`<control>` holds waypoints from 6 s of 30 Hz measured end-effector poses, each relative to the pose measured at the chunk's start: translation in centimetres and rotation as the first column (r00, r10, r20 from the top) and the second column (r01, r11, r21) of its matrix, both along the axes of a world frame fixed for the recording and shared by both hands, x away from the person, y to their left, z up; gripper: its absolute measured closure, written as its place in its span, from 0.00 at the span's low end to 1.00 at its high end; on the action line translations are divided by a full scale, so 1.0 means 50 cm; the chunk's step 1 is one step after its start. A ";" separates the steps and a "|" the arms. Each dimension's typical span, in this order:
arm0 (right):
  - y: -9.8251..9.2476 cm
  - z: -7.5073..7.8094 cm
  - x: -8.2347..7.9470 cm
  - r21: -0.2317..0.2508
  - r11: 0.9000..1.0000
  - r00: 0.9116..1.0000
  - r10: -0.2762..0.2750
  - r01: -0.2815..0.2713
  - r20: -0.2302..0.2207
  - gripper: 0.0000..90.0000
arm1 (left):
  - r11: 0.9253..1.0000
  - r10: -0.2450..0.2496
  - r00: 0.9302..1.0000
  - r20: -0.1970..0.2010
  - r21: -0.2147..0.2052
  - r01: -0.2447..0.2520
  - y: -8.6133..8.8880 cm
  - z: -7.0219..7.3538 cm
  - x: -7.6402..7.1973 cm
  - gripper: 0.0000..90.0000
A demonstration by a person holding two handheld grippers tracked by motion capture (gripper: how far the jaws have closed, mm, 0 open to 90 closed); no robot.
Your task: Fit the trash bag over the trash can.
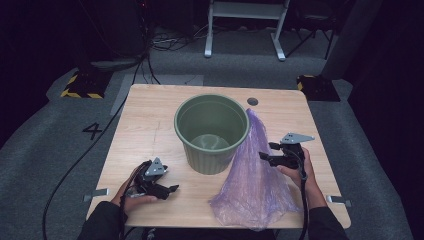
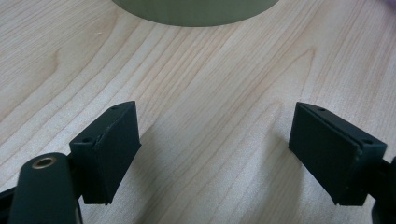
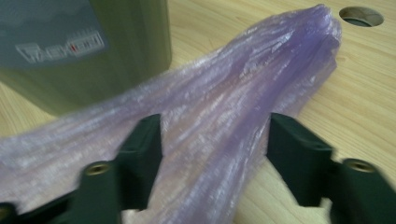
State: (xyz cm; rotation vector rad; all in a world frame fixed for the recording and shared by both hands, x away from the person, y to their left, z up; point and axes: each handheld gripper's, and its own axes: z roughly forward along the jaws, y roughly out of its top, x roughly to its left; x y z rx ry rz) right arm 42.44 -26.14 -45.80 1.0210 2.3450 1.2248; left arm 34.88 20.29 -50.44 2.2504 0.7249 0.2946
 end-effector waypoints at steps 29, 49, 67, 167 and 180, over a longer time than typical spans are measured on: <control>0.074 -0.076 0.048 -0.094 0.996 0.998 -0.007 0.001 -0.061 1.00 | 1.000 -0.004 1.000 0.000 0.000 0.004 0.000 0.000 0.000 0.18; 0.027 -0.013 0.009 0.050 0.999 0.998 -0.017 0.014 0.055 1.00 | 1.000 -0.004 1.000 0.000 0.000 0.004 0.000 0.000 0.000 0.18; 0.006 0.051 -0.029 0.126 0.992 0.984 -0.031 0.008 0.177 1.00 | 1.000 -0.004 1.000 0.000 0.000 0.004 0.000 0.000 0.000 0.18; 0.214 0.231 -0.220 -0.203 0.904 0.716 0.423 -0.377 0.555 1.00 | 0.961 -0.115 0.979 0.169 -0.230 0.153 -0.362 0.210 -0.096 0.37; 0.216 0.249 -0.268 -0.177 0.867 0.668 0.476 -0.466 0.572 0.96 | 0.983 -0.007 0.921 0.389 -0.167 0.079 -0.330 0.211 -0.112 0.99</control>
